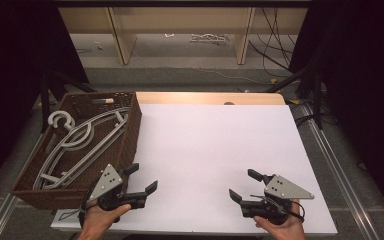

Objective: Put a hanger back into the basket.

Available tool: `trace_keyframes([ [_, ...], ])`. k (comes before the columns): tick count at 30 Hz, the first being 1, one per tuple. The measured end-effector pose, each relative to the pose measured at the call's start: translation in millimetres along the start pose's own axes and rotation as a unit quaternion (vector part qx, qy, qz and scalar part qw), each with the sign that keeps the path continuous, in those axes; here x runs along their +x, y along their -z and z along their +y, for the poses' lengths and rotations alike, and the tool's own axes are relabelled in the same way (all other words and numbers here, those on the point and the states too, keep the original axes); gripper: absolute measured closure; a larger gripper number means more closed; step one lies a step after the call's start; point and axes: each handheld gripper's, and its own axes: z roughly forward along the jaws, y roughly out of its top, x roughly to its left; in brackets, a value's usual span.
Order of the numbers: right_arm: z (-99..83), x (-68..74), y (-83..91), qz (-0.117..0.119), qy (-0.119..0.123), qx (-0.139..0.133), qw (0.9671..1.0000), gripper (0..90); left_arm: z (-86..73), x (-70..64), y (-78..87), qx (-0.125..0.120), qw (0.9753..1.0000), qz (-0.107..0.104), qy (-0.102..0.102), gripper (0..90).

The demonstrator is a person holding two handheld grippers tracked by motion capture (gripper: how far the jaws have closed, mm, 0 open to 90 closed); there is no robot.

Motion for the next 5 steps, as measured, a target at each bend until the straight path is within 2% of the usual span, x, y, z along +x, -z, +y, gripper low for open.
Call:
trace_keyframes([
  [5, 0.1, 0.0, -0.2, -0.001, 0.000, -0.001, 1.0000, 16.1, -0.2, -0.2, -0.1, 0.002, 1.0000, 0.001, 0.001, 15.9],
])
